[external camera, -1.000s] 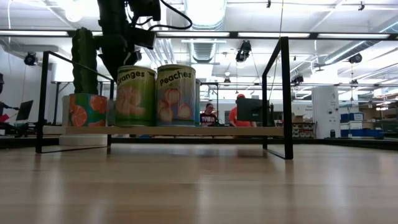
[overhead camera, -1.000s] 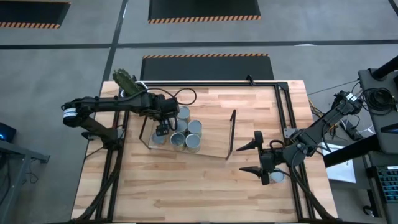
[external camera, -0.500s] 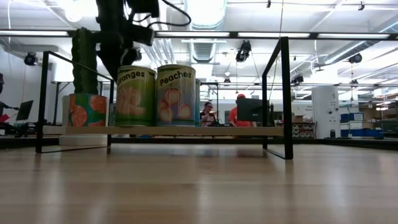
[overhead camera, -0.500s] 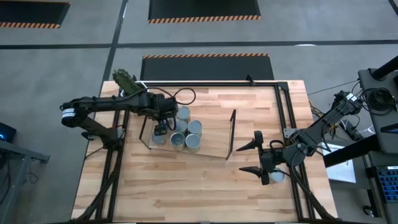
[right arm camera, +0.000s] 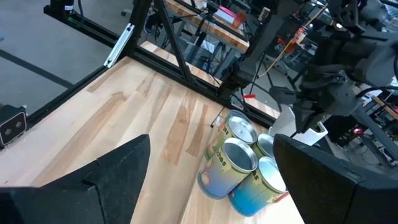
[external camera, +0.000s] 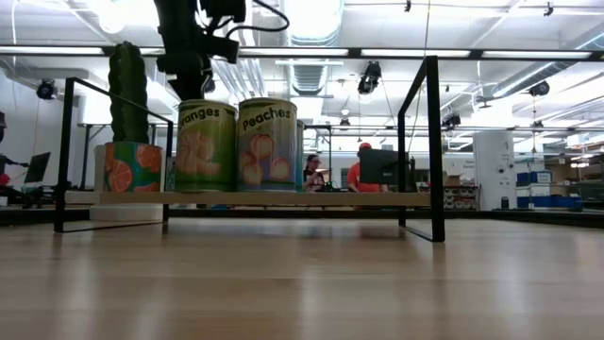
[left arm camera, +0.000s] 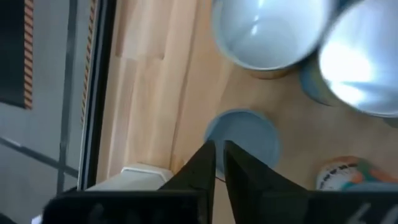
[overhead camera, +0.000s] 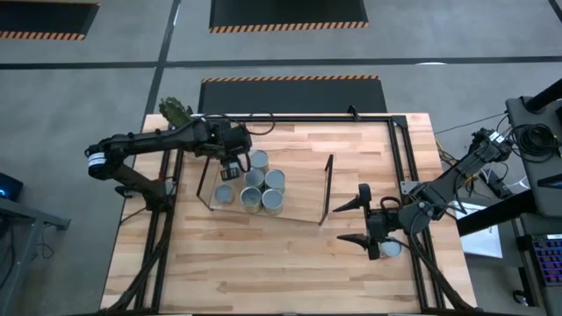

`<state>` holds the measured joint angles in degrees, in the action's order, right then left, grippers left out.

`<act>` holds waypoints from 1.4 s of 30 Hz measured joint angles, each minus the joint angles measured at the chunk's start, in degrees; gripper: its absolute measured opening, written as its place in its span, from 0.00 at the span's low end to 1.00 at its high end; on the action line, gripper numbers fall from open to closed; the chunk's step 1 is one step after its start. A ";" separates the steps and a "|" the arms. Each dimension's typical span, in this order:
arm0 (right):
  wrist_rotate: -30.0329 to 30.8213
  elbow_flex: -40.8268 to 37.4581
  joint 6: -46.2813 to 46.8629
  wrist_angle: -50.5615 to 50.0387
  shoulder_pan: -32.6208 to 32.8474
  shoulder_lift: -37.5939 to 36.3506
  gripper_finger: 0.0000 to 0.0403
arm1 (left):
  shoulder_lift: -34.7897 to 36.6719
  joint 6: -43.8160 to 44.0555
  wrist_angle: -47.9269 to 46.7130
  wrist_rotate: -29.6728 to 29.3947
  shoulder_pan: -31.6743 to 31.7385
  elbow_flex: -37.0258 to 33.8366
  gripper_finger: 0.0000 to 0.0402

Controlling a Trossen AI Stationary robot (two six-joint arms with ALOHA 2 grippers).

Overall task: Pick and place cans onto a shelf
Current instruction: Put the canned carrots on the shelf

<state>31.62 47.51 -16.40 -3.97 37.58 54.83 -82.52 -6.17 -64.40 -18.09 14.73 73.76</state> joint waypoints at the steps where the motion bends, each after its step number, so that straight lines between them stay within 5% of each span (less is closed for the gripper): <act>1: -0.01 0.00 0.21 0.00 0.00 0.00 0.81 | 0.00 0.36 0.09 -0.04 0.43 -0.13 0.05; 22: -0.02 0.00 0.68 -0.24 0.00 0.00 0.81 | 0.00 3.90 8.84 0.09 1.68 -13.04 0.00; 42: 0.00 0.02 0.33 0.00 0.00 0.00 0.81 | 0.07 7.19 7.87 3.61 1.44 -15.19 0.00</act>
<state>31.61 47.53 -16.08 -3.97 37.58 54.83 -82.46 1.02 -56.53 -14.48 16.16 58.57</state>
